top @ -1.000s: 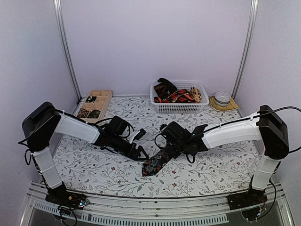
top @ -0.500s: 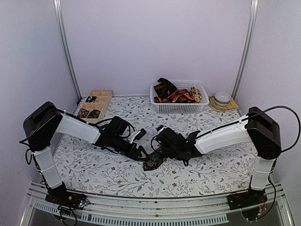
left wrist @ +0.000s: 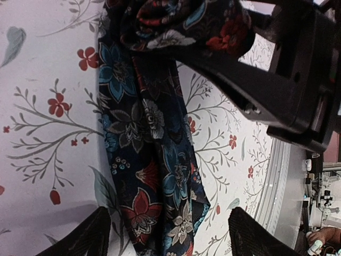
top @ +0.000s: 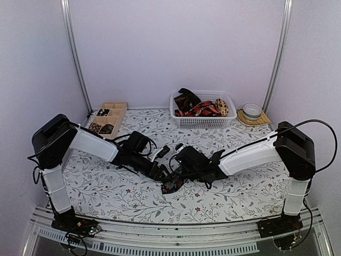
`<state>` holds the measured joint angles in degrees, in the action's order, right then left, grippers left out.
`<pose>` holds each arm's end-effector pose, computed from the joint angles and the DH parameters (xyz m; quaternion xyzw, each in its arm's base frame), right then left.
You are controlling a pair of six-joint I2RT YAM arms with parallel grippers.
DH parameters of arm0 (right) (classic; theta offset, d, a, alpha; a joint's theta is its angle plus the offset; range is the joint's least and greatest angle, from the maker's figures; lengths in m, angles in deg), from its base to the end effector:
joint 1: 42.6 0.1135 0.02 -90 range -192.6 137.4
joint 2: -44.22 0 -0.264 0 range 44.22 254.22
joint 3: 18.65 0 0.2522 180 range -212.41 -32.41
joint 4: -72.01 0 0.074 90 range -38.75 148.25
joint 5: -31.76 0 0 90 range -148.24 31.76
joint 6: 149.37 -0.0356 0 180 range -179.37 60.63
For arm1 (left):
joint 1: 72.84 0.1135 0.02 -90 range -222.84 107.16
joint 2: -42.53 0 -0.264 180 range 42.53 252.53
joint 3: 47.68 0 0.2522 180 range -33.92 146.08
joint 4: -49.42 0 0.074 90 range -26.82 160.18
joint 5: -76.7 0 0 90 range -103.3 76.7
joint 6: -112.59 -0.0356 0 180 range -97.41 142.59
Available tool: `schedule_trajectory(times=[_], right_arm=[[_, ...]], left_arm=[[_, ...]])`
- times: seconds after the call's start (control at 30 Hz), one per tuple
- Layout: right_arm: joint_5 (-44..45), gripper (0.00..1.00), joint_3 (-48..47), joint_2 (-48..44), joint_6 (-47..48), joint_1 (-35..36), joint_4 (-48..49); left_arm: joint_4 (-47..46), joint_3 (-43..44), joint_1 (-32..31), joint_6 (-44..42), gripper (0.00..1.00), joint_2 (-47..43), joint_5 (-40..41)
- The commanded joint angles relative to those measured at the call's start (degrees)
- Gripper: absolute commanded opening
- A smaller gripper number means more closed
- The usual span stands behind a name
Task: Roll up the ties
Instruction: Roll the tie at the center of the board.
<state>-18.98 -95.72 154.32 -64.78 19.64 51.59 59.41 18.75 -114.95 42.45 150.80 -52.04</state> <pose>0.1982 0.3281 0.1424 -0.3329 0.8368 -0.1006 0.4229 0.2473 -0.2536 0.1160 0.2784 0.8539 -0.4275 0.1031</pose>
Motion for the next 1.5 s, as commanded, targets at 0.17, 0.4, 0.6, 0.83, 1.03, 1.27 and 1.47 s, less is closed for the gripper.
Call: schedule_trajectory(times=[0.17, 0.4, 0.6, 0.83, 1.03, 1.27, 1.47], right_arm=[[-5.83, 0.64, -0.12, -2.58, -0.69, 0.25, -2.67], [-8.74, 0.72, -2.16, -7.6, -1.66, 0.25, -6.67], [-11.52, 0.75, -3.84, -10.56, -2.41, 0.25, -8.85], [-16.11, 0.79, -5.91, -13.1, -3.15, -0.41, -10.76], [-26.66, 0.8, -5.58, -15.98, -6.57, -3.86, -11.21], [-39.15, 0.82, -4.19, -24.91, -11.0, -10.85, -9.0], [-45.52, 0.85, -1.74, -28.46, -15.51, -19.09, -9.13]], left_arm=[[3.25, -0.37, -0.7, -0.13, 0.76, 2.68, 1.36], [3.08, -0.37, -0.75, 0.09, 0.75, 3.23, 1.56], [2.98, -0.15, -0.76, 0.26, 0.75, 3.66, 1.74], [2.89, 0.07, -0.78, 0.35, 0.75, 3.87, 1.82], [3.61, 1.11, -0.8, 0.21, 0.76, 3.51, 2.76], [9.01, 10.29, -0.71, -1.64, 0.98, 3.73, 6.67], [15.57, 24.8, -0.78, -3.79, 1.0, 8.7, 8.02]])
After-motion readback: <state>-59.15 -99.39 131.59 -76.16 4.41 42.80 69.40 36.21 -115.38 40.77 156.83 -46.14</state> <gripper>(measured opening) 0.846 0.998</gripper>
